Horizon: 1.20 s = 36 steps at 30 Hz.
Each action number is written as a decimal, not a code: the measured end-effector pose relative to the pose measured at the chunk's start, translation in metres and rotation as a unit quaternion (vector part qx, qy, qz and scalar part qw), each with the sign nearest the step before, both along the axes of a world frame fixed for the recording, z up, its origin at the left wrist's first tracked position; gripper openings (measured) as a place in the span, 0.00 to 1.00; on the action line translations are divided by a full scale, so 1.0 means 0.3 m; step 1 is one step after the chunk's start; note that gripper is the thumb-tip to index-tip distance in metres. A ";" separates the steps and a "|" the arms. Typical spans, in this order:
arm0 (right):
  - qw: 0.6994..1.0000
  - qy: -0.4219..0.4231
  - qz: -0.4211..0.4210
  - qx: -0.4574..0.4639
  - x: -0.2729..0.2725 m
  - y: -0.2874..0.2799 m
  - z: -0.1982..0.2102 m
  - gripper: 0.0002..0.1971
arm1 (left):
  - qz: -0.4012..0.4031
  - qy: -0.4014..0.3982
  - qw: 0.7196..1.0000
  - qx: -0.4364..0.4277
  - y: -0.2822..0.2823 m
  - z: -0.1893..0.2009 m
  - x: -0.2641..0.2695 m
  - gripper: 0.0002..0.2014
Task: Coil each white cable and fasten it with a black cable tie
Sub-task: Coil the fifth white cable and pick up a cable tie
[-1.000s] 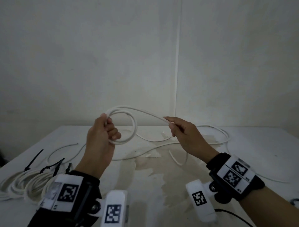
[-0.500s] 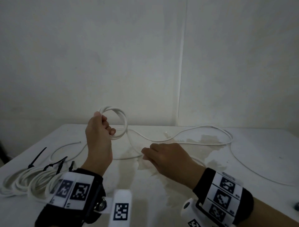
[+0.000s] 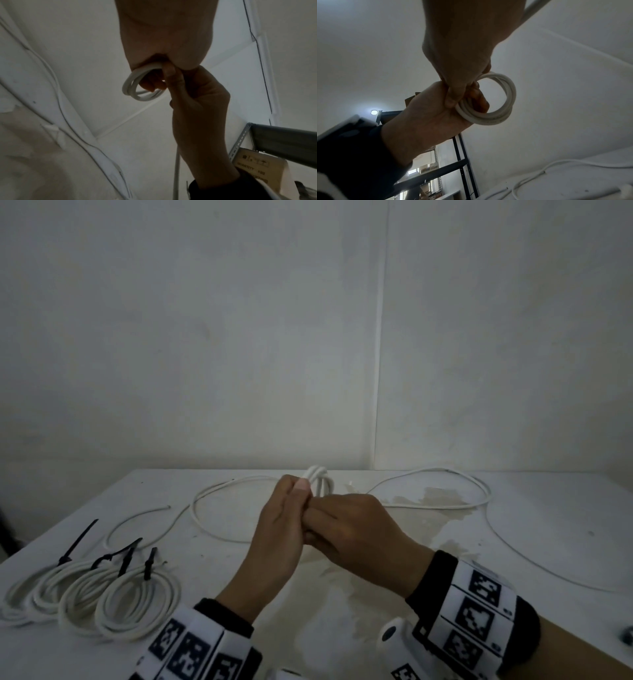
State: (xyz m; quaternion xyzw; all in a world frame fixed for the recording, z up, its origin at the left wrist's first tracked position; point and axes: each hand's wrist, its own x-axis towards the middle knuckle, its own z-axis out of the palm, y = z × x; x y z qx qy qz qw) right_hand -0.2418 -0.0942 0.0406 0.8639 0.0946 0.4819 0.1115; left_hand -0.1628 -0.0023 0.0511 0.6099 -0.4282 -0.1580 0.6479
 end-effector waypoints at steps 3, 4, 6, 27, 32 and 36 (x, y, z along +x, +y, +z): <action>0.999 -0.018 0.033 0.031 -0.014 -0.008 0.010 0.08 | -0.013 -0.013 1.000 0.012 0.002 0.004 -0.008 0.15; 0.998 -0.019 0.040 0.047 -0.017 -0.012 0.017 0.08 | -0.016 -0.027 0.999 0.019 0.001 0.004 -0.009 0.15; 0.997 -0.014 0.038 0.063 -0.019 -0.017 0.033 0.09 | -0.015 -0.053 0.998 0.042 -0.001 0.007 -0.010 0.15; 0.827 0.031 0.071 0.557 -0.071 -0.002 0.069 0.09 | -0.045 0.225 0.971 -0.060 -0.004 0.097 -0.007 0.21; 0.835 0.001 0.058 0.548 -0.058 0.002 0.058 0.05 | -0.014 0.203 0.977 -0.059 -0.009 0.092 -0.012 0.21; 0.813 -0.054 0.095 0.571 -0.043 0.007 0.042 0.03 | -0.029 0.236 0.967 -0.095 -0.023 0.092 -0.025 0.20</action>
